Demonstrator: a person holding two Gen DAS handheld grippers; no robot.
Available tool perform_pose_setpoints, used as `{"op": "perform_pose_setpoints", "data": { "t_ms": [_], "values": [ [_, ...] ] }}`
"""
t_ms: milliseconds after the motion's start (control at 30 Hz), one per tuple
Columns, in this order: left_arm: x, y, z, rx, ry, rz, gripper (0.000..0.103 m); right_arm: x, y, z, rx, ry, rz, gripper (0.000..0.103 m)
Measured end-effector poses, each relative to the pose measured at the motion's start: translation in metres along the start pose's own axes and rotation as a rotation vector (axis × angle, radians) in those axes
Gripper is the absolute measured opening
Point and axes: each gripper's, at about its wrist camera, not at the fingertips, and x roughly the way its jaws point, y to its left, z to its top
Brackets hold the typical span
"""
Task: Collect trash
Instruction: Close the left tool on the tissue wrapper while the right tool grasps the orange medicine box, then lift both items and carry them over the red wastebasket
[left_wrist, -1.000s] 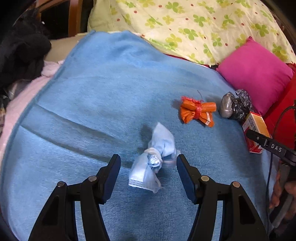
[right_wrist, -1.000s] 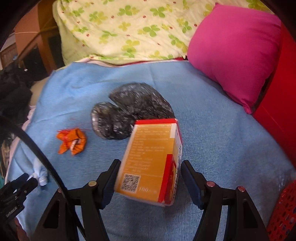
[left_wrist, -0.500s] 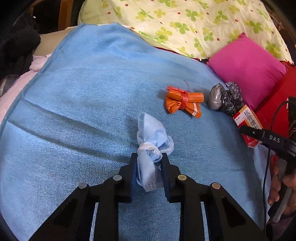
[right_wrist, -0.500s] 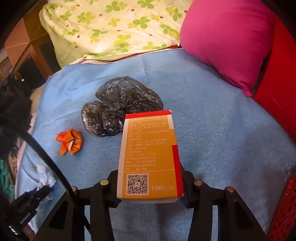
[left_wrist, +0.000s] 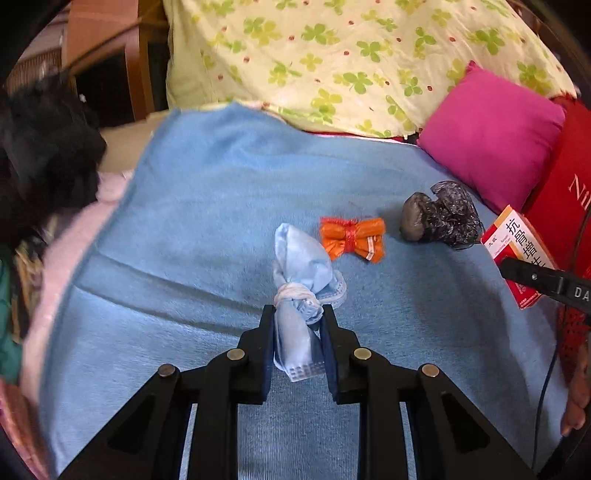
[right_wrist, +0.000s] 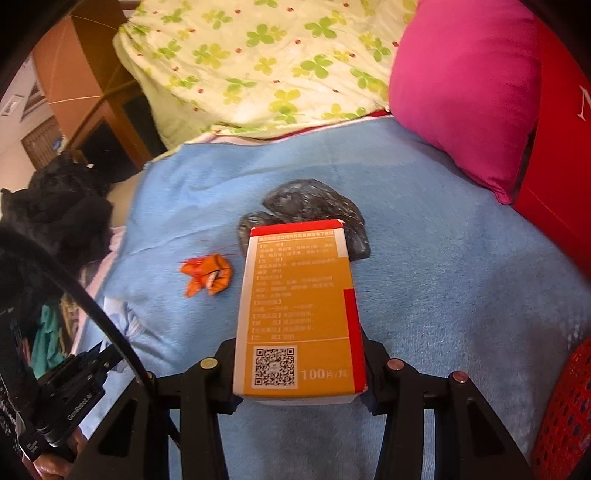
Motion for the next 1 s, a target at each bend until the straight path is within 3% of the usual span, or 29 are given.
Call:
{"op": "perform_pose_setpoints", "data": {
  "t_ms": [167,600,1000],
  "values": [
    [-0.026,-0.024,0.006,0.092,-0.061,0.079,0.024,-0.016,0.005,-0.006,-0.018,-0.023,0.026,0.05],
    [-0.067,-0.059,0.006,0.123,-0.108,0.045,0.025,-0.063,-0.003,-0.021,-0.018,-0.092,0.05,0.05],
    [-0.069,-0.062,0.007,0.114,-0.118,0.072,0.025,-0.078,-0.014,-0.032,-0.059,-0.093,0.049,0.05]
  ]
}}
